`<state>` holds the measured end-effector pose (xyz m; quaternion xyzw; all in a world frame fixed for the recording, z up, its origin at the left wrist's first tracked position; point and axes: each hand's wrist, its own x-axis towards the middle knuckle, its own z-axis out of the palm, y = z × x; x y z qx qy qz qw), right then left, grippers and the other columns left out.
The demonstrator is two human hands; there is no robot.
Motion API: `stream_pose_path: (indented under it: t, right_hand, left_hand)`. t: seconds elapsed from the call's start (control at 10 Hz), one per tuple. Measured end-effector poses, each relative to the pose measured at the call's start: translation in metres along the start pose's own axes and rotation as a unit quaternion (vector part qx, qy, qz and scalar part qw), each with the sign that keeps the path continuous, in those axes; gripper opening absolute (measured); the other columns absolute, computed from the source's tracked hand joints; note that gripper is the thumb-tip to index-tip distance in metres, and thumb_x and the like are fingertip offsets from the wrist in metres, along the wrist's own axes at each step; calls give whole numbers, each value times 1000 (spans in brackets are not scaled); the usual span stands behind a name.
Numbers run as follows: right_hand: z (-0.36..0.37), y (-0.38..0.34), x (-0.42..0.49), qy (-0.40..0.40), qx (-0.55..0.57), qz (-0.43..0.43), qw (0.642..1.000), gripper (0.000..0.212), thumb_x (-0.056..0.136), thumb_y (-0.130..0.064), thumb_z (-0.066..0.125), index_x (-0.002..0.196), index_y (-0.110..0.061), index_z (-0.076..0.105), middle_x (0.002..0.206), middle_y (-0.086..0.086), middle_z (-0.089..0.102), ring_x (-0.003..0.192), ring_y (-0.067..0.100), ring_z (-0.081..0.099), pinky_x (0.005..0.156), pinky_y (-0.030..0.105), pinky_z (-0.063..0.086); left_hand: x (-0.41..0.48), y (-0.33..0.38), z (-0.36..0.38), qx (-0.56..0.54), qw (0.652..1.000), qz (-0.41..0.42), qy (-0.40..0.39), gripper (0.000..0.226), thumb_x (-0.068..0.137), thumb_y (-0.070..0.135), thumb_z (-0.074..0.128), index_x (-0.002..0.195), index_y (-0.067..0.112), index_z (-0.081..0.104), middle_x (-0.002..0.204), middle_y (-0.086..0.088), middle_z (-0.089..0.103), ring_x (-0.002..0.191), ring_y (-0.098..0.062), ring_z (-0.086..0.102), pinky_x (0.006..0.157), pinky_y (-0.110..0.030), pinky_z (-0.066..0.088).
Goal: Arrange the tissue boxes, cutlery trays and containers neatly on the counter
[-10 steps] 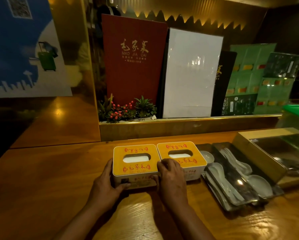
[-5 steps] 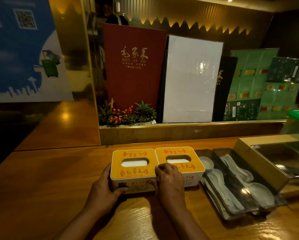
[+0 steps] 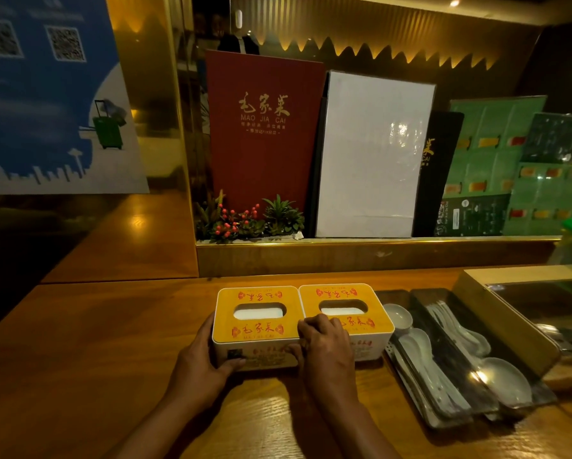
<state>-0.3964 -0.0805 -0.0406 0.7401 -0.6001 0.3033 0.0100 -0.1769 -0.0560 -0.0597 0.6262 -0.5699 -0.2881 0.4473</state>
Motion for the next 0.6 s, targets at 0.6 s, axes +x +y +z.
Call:
stream_pose_path:
  t: [0.6]
  right_hand:
    - [-16,11,-2,-29,102,-9,994,37,89,-44,63,122,-27,63,127,-10,54,116,8,42,97,34,46]
  left_hand:
    - [5,24,-13,76,995,68,14,104,66,38,90,146,49,24,142,12,49,127,-12,50,94,-35,53]
